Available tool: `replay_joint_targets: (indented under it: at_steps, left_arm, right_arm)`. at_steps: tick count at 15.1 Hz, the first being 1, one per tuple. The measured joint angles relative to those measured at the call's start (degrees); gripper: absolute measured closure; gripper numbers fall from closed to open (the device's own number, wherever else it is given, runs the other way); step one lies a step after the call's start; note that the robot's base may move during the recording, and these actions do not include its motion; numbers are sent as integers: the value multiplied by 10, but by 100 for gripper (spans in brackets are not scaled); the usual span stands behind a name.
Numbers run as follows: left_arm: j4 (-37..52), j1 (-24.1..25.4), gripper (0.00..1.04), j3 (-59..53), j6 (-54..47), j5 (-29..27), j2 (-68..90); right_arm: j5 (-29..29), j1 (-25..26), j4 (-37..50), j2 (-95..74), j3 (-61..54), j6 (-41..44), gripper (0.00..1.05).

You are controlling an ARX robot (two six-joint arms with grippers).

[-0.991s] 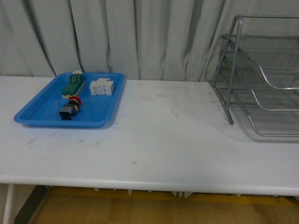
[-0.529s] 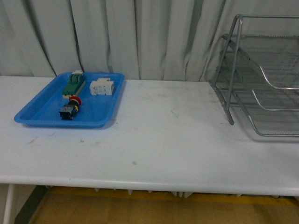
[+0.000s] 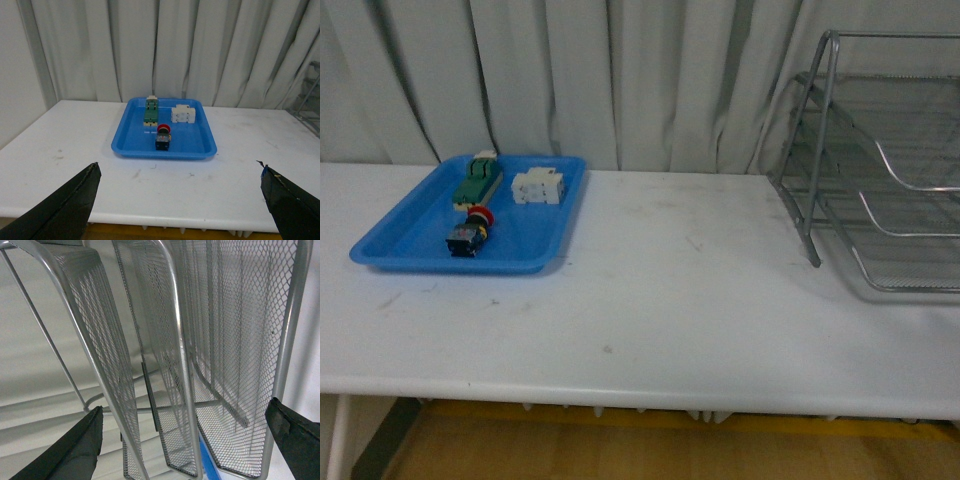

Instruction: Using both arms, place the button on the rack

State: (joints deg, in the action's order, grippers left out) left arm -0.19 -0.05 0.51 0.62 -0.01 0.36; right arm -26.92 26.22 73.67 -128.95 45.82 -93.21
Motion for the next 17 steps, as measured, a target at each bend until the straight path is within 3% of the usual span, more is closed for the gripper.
replay_joint_targets:
  at_steps: [17]
  left_arm:
    - [0, 0, 7, 0, 0, 0, 0]
  right_arm:
    - [-40, -11, 0, -44, 55, 90, 6]
